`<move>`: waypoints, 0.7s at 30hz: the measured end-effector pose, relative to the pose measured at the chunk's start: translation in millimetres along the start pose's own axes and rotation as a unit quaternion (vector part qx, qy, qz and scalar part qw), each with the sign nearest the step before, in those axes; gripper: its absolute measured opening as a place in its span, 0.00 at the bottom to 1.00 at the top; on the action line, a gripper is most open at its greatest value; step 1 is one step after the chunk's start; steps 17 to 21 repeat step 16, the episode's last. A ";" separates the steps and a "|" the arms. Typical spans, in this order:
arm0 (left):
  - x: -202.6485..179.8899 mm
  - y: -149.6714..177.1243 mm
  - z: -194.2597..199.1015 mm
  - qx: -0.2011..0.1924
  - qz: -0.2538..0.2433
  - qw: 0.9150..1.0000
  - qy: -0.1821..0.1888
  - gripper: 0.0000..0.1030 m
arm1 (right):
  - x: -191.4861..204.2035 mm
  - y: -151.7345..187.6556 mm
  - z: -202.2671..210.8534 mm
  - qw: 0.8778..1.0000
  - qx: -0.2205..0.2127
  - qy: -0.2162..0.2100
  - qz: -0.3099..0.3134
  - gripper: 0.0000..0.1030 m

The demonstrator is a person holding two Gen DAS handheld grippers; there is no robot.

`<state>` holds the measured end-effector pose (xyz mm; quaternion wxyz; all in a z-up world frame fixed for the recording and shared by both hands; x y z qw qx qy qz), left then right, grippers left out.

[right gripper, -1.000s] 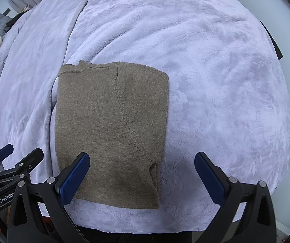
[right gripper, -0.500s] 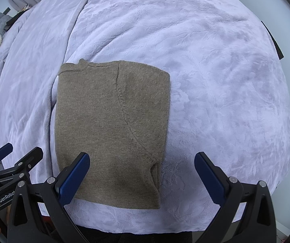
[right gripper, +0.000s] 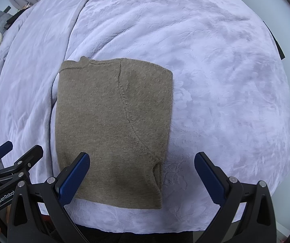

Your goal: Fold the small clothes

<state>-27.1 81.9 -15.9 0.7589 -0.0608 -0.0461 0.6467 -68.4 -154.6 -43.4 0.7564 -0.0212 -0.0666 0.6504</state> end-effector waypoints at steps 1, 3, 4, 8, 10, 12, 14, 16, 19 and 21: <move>0.6 0.0 0.1 -0.001 0.002 1.000 0.000 1.00 | 0.3 0.3 0.0 1.000 0.000 0.000 0.000 1.00; 0.8 -0.1 0.1 -0.003 0.004 1.000 0.000 1.00 | 0.8 1.1 -0.2 1.000 0.000 0.000 0.000 1.00; 1.0 -0.7 0.1 -0.004 0.004 1.000 0.000 1.00 | 1.1 1.2 -0.6 1.000 0.000 0.000 0.000 1.00; 2.1 -1.4 0.1 -0.007 0.003 1.000 0.003 1.00 | 1.5 2.1 -3.0 1.000 0.003 0.000 0.000 1.00; 2.4 -1.2 0.5 -0.007 0.002 1.000 0.004 1.00 | 0.5 1.5 -3.8 1.000 0.004 0.000 0.000 1.00; 2.6 -0.8 0.2 -0.005 0.003 1.000 0.004 1.00 | -0.6 1.4 -4.3 1.000 0.004 0.000 -0.001 1.00; 2.9 -0.8 -0.5 -0.002 0.004 1.000 0.005 1.00 | -1.7 0.2 -4.6 1.000 0.005 0.000 -0.001 1.00; 2.5 -0.1 -0.5 0.000 0.004 1.000 0.005 1.00 | -2.0 -0.2 -4.6 1.000 0.005 0.000 0.000 1.00; 2.5 -0.1 -0.5 0.000 0.004 1.000 0.005 1.00 | -2.0 -0.2 -4.6 1.000 0.005 0.000 0.000 1.00; 2.5 -0.1 -0.5 0.000 0.004 1.000 0.005 1.00 | -2.0 -0.2 -4.6 1.000 0.005 0.000 0.000 1.00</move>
Point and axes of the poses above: each gripper's, at about its wrist camera, not at the fingertips, and z roughly against the way its jaws point, x to its left, y to its underside, the point moved 1 cm from there along -z, roughly the way its jaws point, and after that the axes turned 10 degrees about z, right-handed, at the moved point
